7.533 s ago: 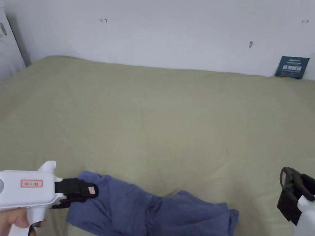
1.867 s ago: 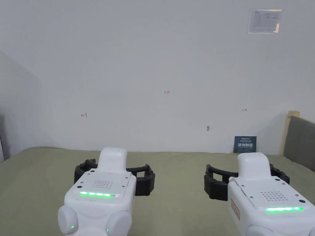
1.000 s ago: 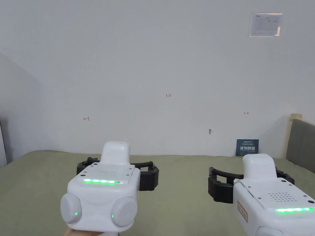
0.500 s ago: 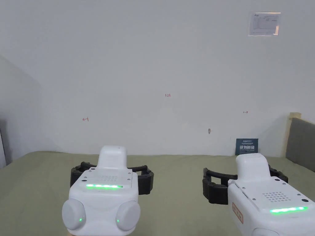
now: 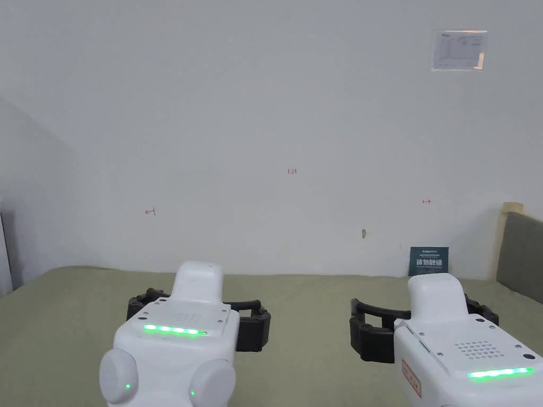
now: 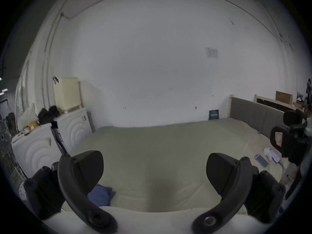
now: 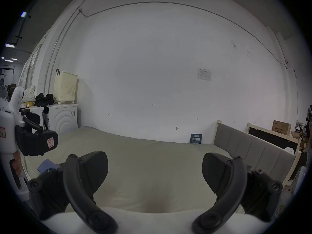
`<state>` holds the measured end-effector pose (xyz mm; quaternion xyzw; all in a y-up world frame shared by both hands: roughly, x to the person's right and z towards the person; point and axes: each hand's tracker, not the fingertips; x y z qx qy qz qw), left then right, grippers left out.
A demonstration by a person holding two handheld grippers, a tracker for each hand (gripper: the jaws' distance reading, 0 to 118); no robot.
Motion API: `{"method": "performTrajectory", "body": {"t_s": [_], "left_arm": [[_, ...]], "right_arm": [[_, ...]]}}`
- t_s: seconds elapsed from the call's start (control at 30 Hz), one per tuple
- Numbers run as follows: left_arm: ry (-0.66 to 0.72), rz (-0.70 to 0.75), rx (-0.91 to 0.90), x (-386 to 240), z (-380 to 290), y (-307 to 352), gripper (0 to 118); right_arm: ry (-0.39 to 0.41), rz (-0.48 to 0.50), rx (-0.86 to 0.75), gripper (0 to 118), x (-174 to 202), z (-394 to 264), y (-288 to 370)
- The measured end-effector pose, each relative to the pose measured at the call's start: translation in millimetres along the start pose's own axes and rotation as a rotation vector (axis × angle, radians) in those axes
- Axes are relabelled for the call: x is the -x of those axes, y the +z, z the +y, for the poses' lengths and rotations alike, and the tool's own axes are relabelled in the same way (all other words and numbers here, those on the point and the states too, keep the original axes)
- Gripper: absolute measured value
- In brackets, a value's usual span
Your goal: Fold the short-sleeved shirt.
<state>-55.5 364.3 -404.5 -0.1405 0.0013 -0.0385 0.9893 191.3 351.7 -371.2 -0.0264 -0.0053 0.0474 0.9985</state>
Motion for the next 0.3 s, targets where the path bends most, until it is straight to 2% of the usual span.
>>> {"method": "performTrajectory", "body": {"t_s": [0.13, 0.3], "left_arm": [[-0.026, 0.061, -0.056, 0.4, -4.1, -0.9, 118], [-0.024, 0.055, -0.055, 2.9, -4.6, -0.2, 118]], "right_arm": [[-0.003, -0.002, 0.004, 113, -2.0, -0.6, -0.6], [-0.007, -0.005, 0.011, 113, -4.6, -1.2, -1.5]]}}
